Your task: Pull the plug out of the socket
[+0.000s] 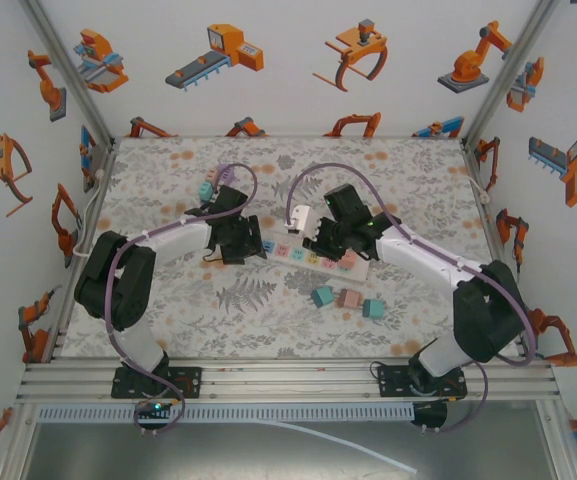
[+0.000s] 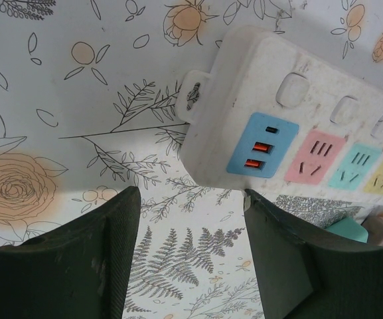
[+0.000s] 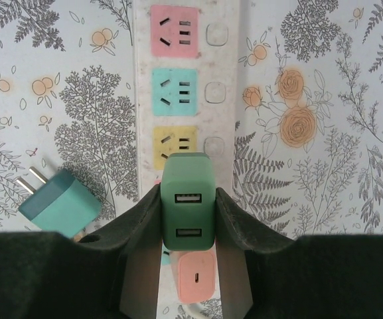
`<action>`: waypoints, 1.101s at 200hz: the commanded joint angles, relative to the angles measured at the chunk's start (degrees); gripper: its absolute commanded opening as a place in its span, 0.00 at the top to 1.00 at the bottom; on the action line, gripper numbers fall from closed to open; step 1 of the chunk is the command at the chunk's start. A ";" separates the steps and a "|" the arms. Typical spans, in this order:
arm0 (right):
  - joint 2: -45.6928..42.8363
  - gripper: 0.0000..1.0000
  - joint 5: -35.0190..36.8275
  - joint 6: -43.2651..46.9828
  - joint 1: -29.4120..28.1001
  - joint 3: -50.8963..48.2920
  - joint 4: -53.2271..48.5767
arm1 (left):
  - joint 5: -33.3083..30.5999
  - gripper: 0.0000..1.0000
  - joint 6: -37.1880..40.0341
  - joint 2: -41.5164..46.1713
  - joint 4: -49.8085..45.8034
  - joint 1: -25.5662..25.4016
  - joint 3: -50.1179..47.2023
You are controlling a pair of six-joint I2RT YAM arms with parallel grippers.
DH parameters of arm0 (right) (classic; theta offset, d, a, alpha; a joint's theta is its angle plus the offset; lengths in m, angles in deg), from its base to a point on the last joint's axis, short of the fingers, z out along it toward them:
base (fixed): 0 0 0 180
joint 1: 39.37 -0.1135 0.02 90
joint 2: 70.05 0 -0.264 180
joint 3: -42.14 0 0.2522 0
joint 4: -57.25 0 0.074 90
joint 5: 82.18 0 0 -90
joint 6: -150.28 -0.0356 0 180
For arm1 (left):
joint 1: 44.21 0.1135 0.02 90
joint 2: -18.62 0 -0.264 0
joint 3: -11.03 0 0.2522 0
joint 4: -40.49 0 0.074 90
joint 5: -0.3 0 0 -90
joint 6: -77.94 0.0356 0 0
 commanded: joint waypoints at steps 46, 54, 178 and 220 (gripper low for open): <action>-6.74 0.82 -0.06 -8.85 -0.27 -1.21 10.36 | -3.67 0.39 0.53 0.38 -1.92 -0.55 -0.32; -8.17 0.82 0.53 -10.86 -0.33 -2.01 12.49 | -3.61 0.37 0.62 1.09 -1.82 -0.71 -0.28; -41.99 0.83 20.50 -55.43 -0.18 -24.86 30.77 | -2.43 0.22 10.30 25.48 -0.23 -6.06 -2.88; -56.35 0.82 26.01 -68.52 0.17 -36.10 27.69 | 3.92 0.15 17.49 38.77 2.31 -8.10 -7.35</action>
